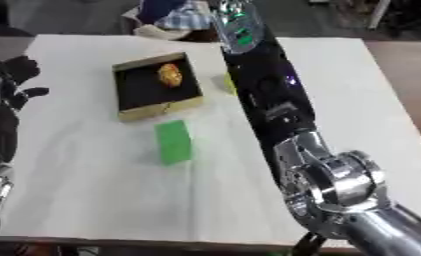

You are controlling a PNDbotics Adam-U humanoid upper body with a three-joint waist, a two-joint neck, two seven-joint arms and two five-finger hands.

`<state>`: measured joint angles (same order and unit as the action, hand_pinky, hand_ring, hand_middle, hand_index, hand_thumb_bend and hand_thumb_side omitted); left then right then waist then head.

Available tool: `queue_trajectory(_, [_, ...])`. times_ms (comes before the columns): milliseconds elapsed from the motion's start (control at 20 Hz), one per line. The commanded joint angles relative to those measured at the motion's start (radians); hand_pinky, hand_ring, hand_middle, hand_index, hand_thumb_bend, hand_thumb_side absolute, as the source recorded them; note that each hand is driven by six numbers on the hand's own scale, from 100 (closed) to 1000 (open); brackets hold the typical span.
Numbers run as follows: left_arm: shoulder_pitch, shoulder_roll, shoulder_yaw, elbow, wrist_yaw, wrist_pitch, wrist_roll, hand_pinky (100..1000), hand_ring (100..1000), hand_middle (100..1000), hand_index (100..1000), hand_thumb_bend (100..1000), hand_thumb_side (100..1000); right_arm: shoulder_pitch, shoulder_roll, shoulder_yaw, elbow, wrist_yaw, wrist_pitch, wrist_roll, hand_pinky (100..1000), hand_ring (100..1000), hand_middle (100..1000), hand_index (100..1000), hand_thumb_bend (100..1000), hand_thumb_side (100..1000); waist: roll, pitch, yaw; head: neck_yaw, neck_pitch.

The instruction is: Pick up objects on the table and place them in the box.

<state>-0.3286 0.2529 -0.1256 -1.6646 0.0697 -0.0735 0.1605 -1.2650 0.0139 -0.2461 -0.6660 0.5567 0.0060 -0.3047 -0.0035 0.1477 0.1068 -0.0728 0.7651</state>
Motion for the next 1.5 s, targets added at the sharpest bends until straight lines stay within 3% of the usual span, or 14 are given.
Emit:
queue_trajectory(50, [-0.016, 0.007, -0.001, -0.013, 0.002, -0.002, -0.005, 710, 856, 753, 817, 100, 916, -0.012, -0.020, -0.015, 0.047, 0.037, 0.044, -0.045, 812, 777, 798, 925, 100, 784, 0.010, -0.015, 0.003, -0.006, 0.005])
queue_trajectory(600, [-0.009, 0.010, 0.002, -0.007, 0.002, -0.001, -0.004, 710, 858, 753, 817, 100, 917, -0.009, -0.063, -0.001, 0.147, 0.036, 0.080, -0.135, 821, 795, 816, 948, 100, 802, 0.007, -0.021, 0.001, -0.005, 0.005])
queue_trajectory(1100, [-0.006, 0.011, 0.004, -0.004, 0.000, -0.001, -0.007, 711, 860, 754, 818, 100, 919, -0.018, -0.097, 0.045, 0.212, 0.189, 0.193, -0.154, 858, 857, 846, 959, 100, 642, 0.003, -0.024, 0.000, -0.001, 0.005])
queue_trajectory(1500, [-0.005, 0.011, 0.005, -0.005, 0.002, -0.001, -0.007, 711, 862, 754, 817, 100, 920, 0.003, -0.089, 0.051, 0.239, 0.326, 0.262, -0.095, 865, 875, 870, 968, 100, 670, 0.005, -0.022, -0.002, 0.003, 0.005])
